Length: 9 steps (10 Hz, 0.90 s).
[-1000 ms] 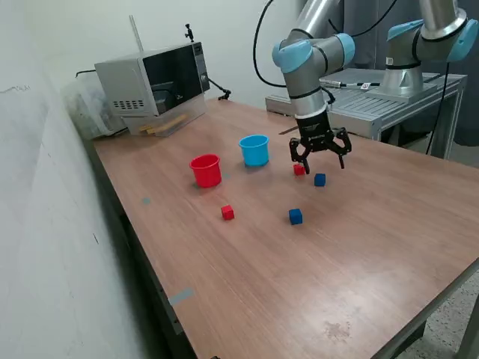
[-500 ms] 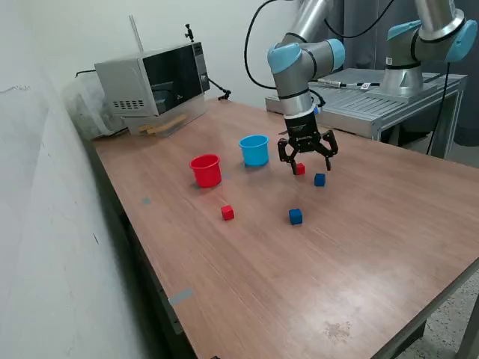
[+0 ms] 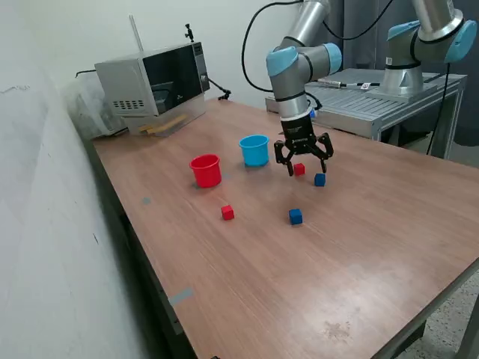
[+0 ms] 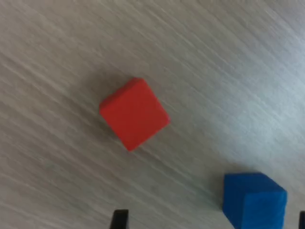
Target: Place red objects in the red bin, and blue objects in the blue bin.
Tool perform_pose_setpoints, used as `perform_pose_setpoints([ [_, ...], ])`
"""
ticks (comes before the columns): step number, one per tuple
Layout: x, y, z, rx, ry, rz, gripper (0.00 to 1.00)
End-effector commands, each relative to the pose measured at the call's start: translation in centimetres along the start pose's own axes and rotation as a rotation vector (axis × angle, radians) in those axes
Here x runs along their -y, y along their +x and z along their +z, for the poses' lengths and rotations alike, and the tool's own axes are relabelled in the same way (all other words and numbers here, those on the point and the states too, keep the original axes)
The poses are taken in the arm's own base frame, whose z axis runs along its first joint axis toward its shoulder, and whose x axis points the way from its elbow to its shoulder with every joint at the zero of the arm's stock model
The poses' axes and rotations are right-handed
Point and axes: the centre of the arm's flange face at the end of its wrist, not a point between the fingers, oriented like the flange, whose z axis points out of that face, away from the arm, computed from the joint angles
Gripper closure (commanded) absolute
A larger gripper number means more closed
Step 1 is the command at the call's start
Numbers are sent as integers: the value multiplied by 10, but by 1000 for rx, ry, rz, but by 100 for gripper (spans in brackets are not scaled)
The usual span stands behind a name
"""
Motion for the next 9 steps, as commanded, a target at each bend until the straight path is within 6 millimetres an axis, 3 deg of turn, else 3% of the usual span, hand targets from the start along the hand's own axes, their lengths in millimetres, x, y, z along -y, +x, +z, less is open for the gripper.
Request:
perform_pose_setpoints([
  [1,6,3,8,-7,10,2,0],
  [9,4,24,17,2,18,-29,0],
])
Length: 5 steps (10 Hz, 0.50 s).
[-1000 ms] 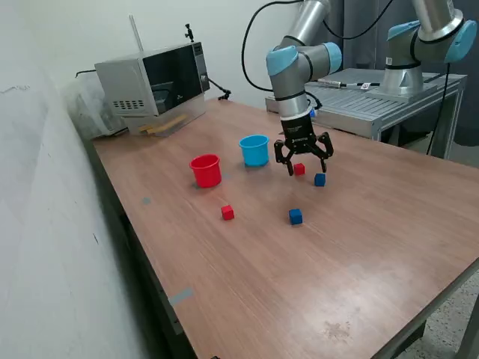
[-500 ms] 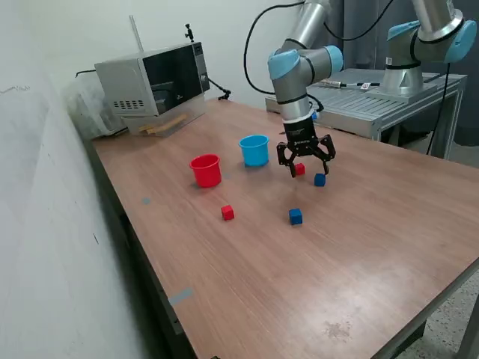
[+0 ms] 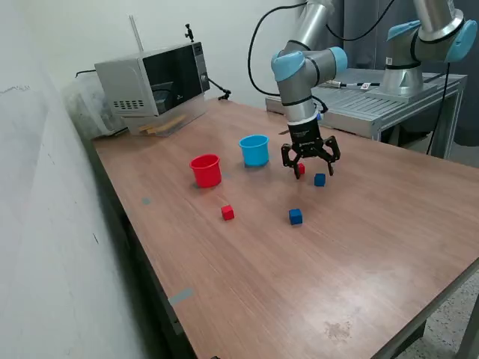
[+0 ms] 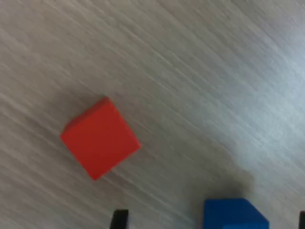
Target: Place red objects in the red bin, and blue objects in the blue bin.
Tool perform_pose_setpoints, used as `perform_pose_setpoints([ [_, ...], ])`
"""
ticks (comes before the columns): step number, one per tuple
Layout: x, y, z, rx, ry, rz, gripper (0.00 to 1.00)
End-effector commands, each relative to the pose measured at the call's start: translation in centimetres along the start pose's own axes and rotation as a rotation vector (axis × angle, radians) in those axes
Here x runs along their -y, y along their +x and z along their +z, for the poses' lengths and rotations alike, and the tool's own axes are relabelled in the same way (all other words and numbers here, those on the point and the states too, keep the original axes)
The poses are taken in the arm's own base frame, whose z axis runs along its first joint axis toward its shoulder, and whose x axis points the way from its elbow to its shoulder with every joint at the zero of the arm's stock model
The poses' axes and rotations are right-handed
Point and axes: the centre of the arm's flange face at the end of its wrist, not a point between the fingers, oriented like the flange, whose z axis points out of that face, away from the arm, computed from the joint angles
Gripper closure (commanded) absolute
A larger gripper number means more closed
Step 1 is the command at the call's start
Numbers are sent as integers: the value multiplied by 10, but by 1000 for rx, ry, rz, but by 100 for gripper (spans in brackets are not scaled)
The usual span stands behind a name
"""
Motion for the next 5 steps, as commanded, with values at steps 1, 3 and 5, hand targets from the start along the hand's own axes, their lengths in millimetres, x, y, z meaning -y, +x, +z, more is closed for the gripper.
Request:
perform_pose_setpoints([
  [1,-4,12,3,5,2,-19,0],
  [3,-4,12,3,1,-5,-20,0],
  [5,-6,9,-1,28,-40,-25,100],
])
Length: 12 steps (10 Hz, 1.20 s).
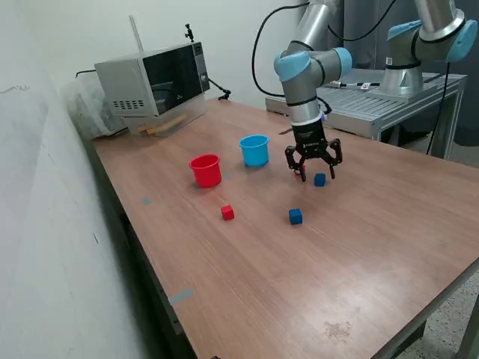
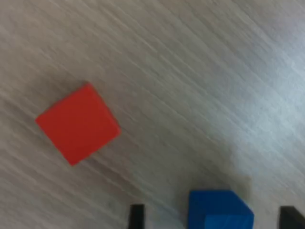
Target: Place red objects in the red bin, and blue objects in the blue bin.
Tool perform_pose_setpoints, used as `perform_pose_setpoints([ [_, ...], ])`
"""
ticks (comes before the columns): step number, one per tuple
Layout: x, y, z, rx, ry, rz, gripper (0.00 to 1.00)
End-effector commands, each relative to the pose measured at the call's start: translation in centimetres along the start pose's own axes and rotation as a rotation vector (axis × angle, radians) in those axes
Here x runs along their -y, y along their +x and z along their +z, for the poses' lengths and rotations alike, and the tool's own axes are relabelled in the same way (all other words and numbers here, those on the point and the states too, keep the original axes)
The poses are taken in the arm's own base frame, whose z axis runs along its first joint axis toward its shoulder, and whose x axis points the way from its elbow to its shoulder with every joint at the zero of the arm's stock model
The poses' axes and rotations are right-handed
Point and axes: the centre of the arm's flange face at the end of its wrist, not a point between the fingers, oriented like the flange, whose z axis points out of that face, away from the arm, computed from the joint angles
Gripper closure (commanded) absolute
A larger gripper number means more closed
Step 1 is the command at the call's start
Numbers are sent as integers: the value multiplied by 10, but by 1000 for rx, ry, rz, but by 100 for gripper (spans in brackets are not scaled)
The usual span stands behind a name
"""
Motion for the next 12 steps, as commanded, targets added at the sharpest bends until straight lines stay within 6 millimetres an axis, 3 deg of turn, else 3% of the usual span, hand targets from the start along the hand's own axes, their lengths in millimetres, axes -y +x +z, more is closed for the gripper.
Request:
perform_pose_setpoints([
  [1,-1,-3,-3,16,-28,0,100],
  [6,1,-6,-9,23,-33,3,100],
  [10,-2,7,-100,108,-127,-9,100],
  [12,23,-34,-121,115,-131,107,100],
])
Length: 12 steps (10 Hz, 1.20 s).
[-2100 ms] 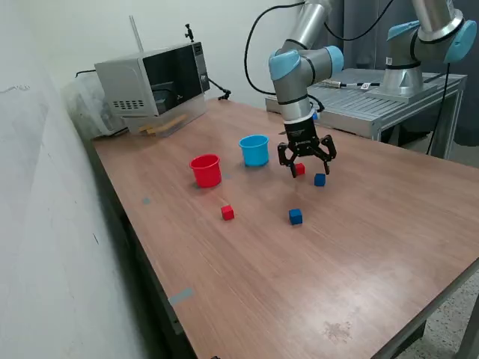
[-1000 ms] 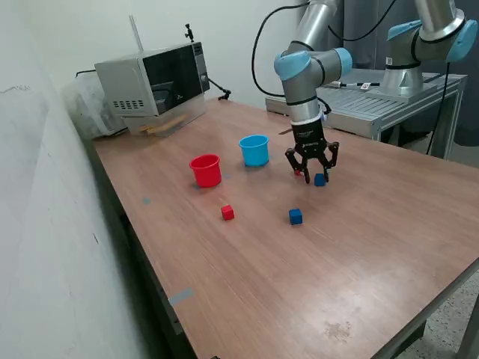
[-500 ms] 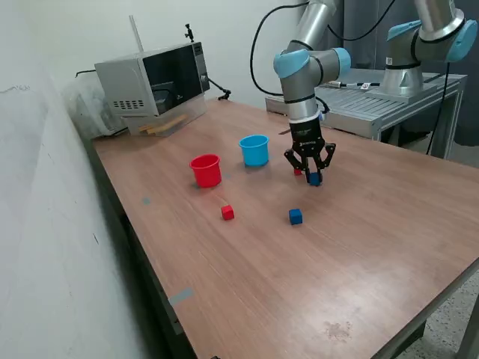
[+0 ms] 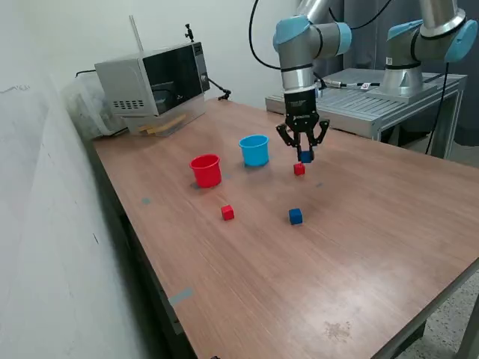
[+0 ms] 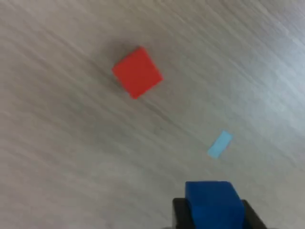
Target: Place red objects in the red bin, and blue objects in the blue bin.
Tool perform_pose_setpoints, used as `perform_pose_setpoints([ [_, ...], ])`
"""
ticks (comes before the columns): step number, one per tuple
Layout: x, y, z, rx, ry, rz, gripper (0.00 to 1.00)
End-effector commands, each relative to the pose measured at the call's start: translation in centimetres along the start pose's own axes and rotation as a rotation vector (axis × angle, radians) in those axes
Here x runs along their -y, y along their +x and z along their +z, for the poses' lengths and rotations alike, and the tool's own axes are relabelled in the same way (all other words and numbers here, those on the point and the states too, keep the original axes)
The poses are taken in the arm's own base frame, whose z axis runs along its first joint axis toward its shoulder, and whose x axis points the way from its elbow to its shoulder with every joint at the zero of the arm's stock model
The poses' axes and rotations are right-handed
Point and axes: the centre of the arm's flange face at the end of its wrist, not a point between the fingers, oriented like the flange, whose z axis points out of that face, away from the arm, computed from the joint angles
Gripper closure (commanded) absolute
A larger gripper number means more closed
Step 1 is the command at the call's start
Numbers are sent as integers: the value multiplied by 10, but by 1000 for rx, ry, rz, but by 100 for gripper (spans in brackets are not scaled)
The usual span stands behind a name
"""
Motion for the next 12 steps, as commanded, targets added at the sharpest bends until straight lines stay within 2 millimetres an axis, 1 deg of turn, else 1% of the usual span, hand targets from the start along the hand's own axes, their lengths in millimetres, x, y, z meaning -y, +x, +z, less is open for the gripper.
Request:
perform_pose_setpoints([
  [1,29,-58,-41,37,-21,193,100],
  [2,40,-80,-45,50,-24,289,100],
  [3,54,-105,-51,86,-17,430,100],
  [4,61,-117,-54,111,-7,507,100],
  [6,65,-127,-59,162,5,624,100],
  [7,71,-137,-63,188,7,687,100],
  [9,72,-143,-66,198,3,718,100],
  [10,79,-152,-62,195,9,734,100],
  [11,97,-172,-63,197,14,777,100],
  [12,101,-175,-62,197,15,784,100],
])
